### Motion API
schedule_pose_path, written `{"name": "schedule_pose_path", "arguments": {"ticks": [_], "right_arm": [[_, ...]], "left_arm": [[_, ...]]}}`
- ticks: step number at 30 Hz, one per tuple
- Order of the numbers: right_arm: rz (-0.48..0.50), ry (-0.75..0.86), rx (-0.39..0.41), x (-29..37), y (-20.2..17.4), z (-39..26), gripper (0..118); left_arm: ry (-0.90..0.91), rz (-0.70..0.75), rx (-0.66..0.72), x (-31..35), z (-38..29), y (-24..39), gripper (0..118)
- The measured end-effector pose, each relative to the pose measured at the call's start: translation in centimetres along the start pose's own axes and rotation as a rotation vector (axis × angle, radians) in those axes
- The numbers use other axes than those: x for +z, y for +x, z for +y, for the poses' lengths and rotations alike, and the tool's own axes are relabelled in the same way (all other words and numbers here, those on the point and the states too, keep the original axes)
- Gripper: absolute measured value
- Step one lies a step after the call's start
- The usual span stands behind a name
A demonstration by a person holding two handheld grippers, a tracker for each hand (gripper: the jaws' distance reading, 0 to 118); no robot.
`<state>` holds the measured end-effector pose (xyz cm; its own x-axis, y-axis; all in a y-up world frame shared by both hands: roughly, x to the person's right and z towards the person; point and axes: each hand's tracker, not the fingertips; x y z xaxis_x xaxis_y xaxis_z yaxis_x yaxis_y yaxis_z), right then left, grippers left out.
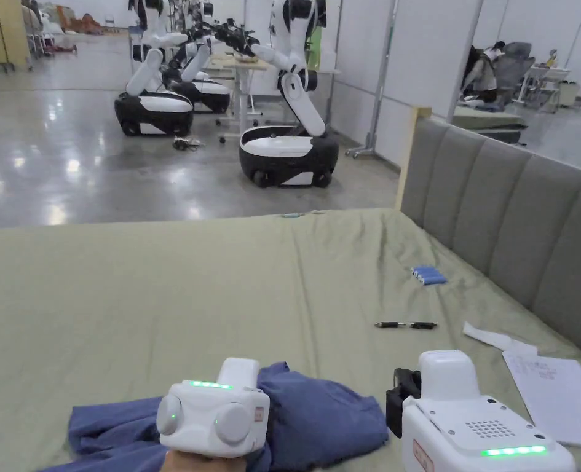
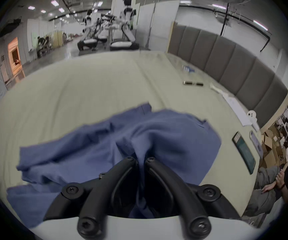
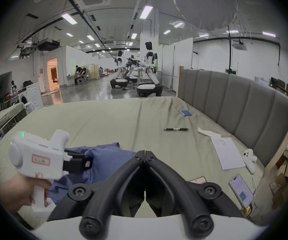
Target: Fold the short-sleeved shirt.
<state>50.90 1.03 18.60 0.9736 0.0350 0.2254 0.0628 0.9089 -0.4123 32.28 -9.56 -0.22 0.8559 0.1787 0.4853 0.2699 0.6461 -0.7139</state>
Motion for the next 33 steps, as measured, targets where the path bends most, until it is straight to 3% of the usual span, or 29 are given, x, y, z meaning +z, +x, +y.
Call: {"name": "schedule_pose_path", "arguments": {"ticks": [3,4,5,6,7,10,13,14,15,20,25,28,29,30,32,33], "right_arm": [[-0.022,-0.01,0.021,0.0,0.5,-0.6,0],[-0.022,-0.016,0.016,0.1,0.5,-0.6,0],[-0.014,-0.019,0.006,0.4,0.5,-0.7,0],[-0.005,-0.016,-0.002,0.7,0.1,-0.7,0],[-0.002,-0.015,-0.003,1.0,-0.3,-0.7,0],[0.032,-0.023,0.016,1.4,-2.3,-0.9,0],[0.086,-0.022,0.032,2.0,-5.0,-1.3,0],[0.101,-0.024,0.049,2.2,-6.1,-1.5,0],[0.107,-0.026,0.062,2.3,-7.1,-1.7,0],[0.174,-0.04,0.11,2.4,-11.1,-2.2,0],[0.196,-0.048,0.164,2.0,-13.0,-2.2,0],[0.186,-0.052,0.168,1.0,-13.1,-2.1,0],[0.182,-0.056,0.164,0.6,-13.0,-2.1,0],[0.174,-0.063,0.16,0.3,-12.8,-2.0,0],[0.159,-0.069,0.155,-0.3,-12.5,-2.1,0],[0.151,-0.078,0.155,-0.6,-12.4,-2.1,0]], "left_arm": [[0.059,0.049,-0.12,1.1,-0.3,1.0,9],[0.09,0.025,-0.113,2.0,-0.1,1.0,21],[0.117,0.016,-0.114,4.0,-0.2,1.1,50],[0.146,-0.022,-0.114,5.9,-0.4,1.1,69],[0.188,-0.024,-0.128,7.8,-0.9,1.1,74],[0.292,0.041,-0.142,13.8,-3.3,0.8,74],[0.298,0.056,-0.117,17.6,-7.7,-0.6,66],[0.271,0.084,-0.079,18.2,-9.3,-1.4,23],[0.246,0.117,-0.064,18.7,-10.8,-2.2,3],[0.202,0.209,0.051,21.9,-14.6,-11.1,3],[0.132,0.513,0.187,24.1,-13.6,-24.3,4],[0.051,0.585,0.266,23.1,-12.4,-30.4,4],[0.023,0.542,0.307,22.3,-12.2,-31.5,8],[0.006,0.521,0.331,21.3,-11.7,-32.0,26],[0.021,0.468,0.327,19.4,-11.0,-32.5,77],[0.025,0.45,0.322,18.8,-10.8,-31.6,77]]}}
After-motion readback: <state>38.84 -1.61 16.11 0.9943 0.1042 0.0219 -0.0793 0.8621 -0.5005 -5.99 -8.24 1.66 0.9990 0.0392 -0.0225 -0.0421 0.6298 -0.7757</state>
